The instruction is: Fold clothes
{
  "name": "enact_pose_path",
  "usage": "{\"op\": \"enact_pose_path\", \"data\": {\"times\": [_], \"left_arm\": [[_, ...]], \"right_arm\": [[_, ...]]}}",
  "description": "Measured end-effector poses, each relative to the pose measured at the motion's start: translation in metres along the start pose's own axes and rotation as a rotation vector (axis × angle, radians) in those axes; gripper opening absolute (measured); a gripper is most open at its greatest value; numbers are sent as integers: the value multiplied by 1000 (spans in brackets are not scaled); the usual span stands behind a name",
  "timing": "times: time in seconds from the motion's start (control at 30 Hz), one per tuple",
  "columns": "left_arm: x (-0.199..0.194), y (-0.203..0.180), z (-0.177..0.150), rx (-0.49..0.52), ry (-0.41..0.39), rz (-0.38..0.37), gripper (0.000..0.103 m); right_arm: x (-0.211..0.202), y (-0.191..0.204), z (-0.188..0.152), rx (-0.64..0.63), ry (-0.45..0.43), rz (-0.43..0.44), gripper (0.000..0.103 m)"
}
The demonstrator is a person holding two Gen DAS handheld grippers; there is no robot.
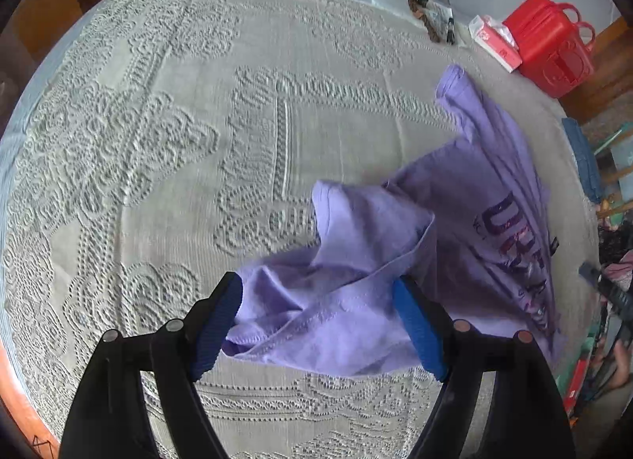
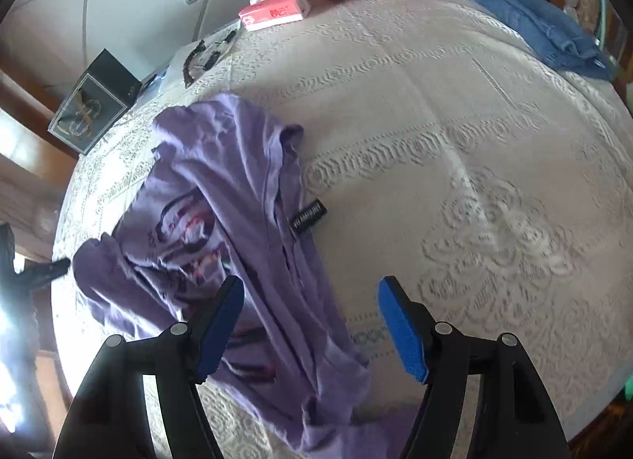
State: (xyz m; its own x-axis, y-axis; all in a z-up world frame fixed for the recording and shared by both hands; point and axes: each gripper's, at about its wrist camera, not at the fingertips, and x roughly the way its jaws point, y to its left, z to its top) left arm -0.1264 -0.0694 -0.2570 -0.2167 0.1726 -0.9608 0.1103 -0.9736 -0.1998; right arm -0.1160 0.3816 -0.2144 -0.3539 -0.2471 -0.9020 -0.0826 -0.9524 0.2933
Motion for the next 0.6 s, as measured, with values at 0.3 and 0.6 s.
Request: {"op": "enact_pose_path", "data": {"times": [0.3, 0.6], "left_arm": [[31, -15, -27, 22, 45, 69, 79], [0, -23, 25, 17, -102, 177, 17]], "right_arm": [[69, 53, 98, -165, 31, -7, 81], [140, 112, 138, -398, 106, -83, 18]]}}
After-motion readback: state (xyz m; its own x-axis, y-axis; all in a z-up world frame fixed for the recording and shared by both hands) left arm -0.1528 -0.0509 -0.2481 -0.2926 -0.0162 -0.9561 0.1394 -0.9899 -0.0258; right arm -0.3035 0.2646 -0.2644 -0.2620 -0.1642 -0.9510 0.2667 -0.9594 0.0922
